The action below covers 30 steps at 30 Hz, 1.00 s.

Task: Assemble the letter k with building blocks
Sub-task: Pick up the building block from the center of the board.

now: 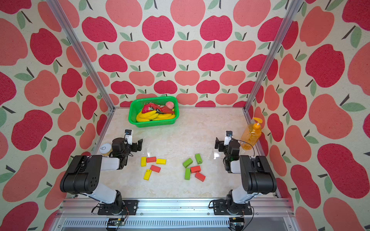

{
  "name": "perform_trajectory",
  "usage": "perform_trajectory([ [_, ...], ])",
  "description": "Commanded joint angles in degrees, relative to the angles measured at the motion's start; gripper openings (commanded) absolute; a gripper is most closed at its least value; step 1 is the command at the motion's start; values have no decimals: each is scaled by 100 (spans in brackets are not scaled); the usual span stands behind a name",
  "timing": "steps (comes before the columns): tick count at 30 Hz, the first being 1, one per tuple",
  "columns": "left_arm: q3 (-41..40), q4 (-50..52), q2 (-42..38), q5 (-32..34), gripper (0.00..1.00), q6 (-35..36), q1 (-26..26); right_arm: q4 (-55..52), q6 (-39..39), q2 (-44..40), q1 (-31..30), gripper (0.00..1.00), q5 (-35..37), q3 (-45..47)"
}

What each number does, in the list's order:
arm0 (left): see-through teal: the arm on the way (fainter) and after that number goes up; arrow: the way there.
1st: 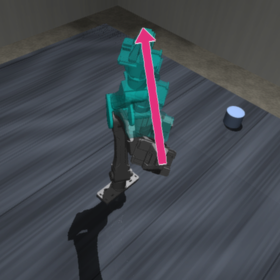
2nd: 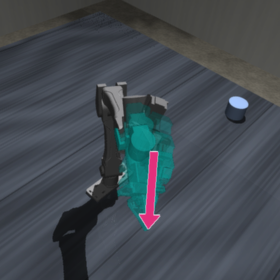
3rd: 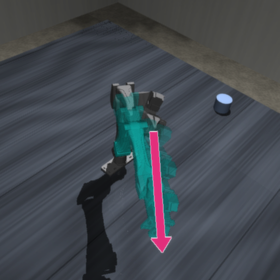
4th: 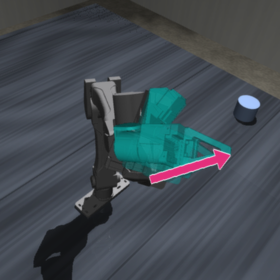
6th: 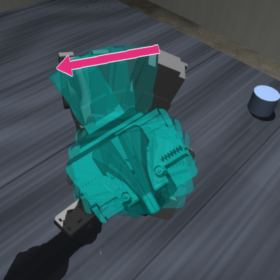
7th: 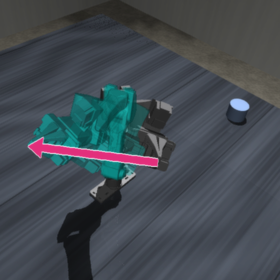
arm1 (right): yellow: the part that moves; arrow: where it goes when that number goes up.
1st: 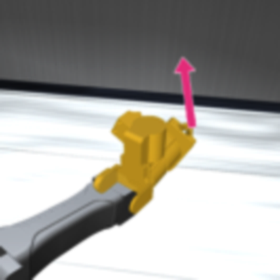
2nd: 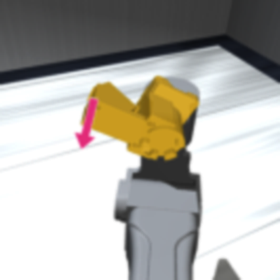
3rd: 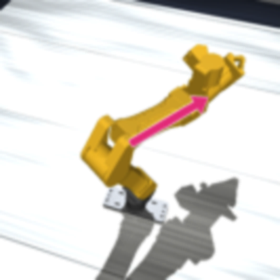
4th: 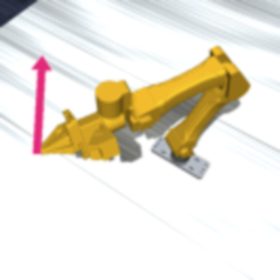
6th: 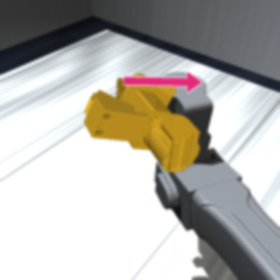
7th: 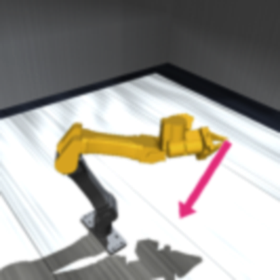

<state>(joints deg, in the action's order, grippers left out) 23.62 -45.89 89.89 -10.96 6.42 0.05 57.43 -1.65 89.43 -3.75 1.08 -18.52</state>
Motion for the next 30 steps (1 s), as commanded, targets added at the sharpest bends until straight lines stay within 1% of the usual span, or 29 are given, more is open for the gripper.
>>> perform_trajectory([
  [1, 97, 15, -22, 33, 98, -6, 23, 134, 56, -74, -56, 99, 92, 40],
  [6, 99, 28, -20, 5, 98, -17, 10, 124, 49, -72, -50, 99, 86, 37],
  [9, 109, 53, -24, -163, 98, -53, -58, 133, 46, -72, -51, 99, 81, 35],
  [26, 108, 47, -24, -205, 98, -70, -98, -12, 9, -56, 20, 99, -75, -42],
  [30, 51, -38, -41, -478, 98, 60, -85, -18, 0, -67, 35, 99, -112, -41],
])
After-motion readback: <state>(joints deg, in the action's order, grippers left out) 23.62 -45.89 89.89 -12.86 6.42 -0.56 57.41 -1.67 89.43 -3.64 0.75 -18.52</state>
